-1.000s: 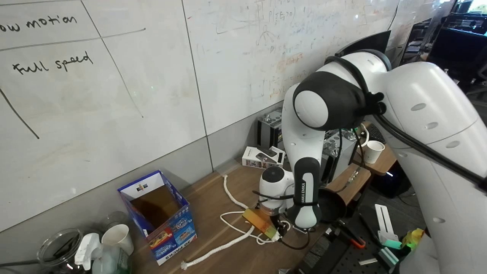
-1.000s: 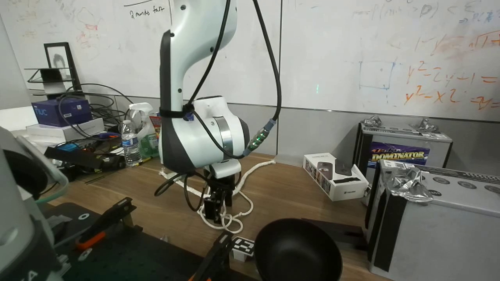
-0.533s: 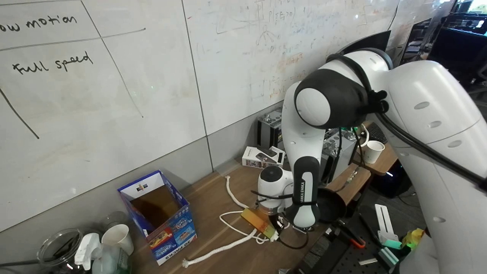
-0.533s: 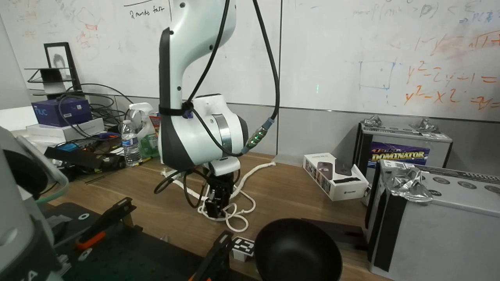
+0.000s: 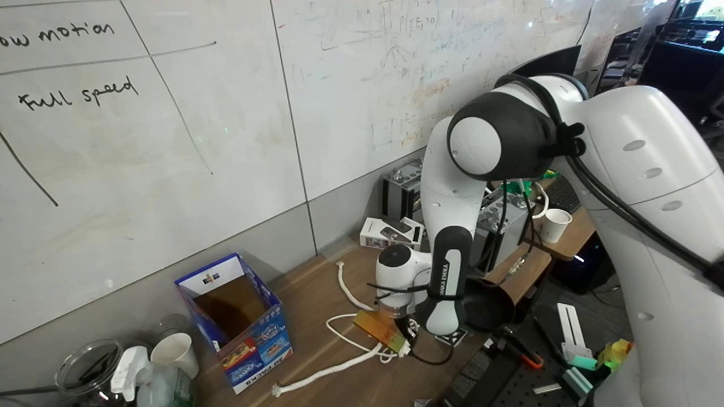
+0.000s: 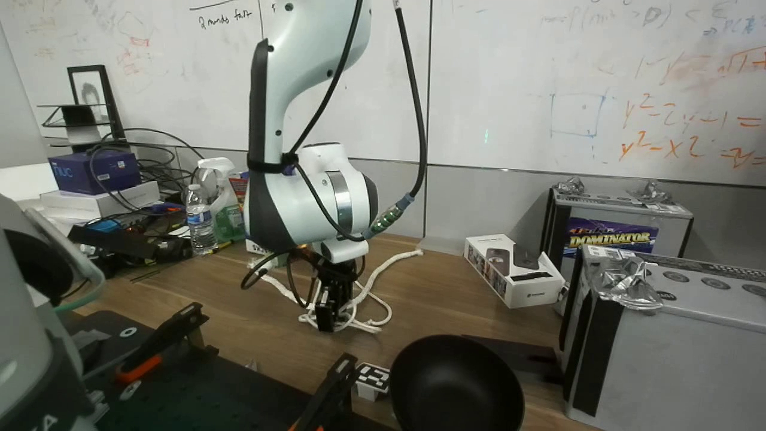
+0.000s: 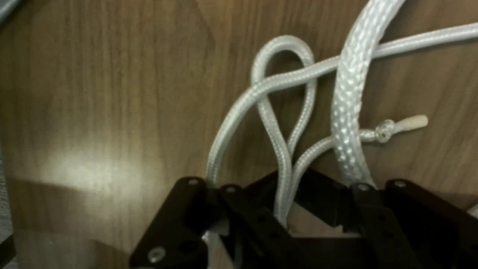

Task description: Put the string in the blue box

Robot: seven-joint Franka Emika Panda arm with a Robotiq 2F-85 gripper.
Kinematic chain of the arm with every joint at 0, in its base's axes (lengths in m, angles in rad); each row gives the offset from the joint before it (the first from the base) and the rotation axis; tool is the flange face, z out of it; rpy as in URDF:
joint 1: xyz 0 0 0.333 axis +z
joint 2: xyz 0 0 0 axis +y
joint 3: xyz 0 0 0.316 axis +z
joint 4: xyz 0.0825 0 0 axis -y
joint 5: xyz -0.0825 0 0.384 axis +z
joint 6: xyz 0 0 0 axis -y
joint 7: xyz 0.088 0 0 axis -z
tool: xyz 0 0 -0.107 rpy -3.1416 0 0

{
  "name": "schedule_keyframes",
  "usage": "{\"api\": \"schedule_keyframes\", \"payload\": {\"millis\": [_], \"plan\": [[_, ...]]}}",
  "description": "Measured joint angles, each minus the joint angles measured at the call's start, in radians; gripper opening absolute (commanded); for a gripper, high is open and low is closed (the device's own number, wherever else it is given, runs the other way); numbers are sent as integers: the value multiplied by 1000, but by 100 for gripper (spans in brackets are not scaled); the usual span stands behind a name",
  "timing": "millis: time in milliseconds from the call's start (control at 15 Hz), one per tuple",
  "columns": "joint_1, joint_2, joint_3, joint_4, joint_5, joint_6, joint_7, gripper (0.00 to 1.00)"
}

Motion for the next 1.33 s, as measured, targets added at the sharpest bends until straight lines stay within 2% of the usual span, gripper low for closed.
{"api": "schedule_keyframes", "payload": {"millis": [200, 333, 533, 733, 867, 1000, 1133, 1333], "plan": [[-94, -27, 129, 13, 129, -15, -173, 8], [-167, -64, 233, 21, 161, -51, -246, 7], [-224, -138, 363, 23, 400, -99, -472, 8], [-219, -216, 461, 49, 654, -176, -676, 7], [-171, -275, 483, 91, 813, -250, -783, 7], [-85, -342, 461, 153, 923, -344, -841, 7], [29, -408, 398, 220, 954, -438, -844, 6], [180, -478, 297, 331, 937, -567, -814, 6]]}}
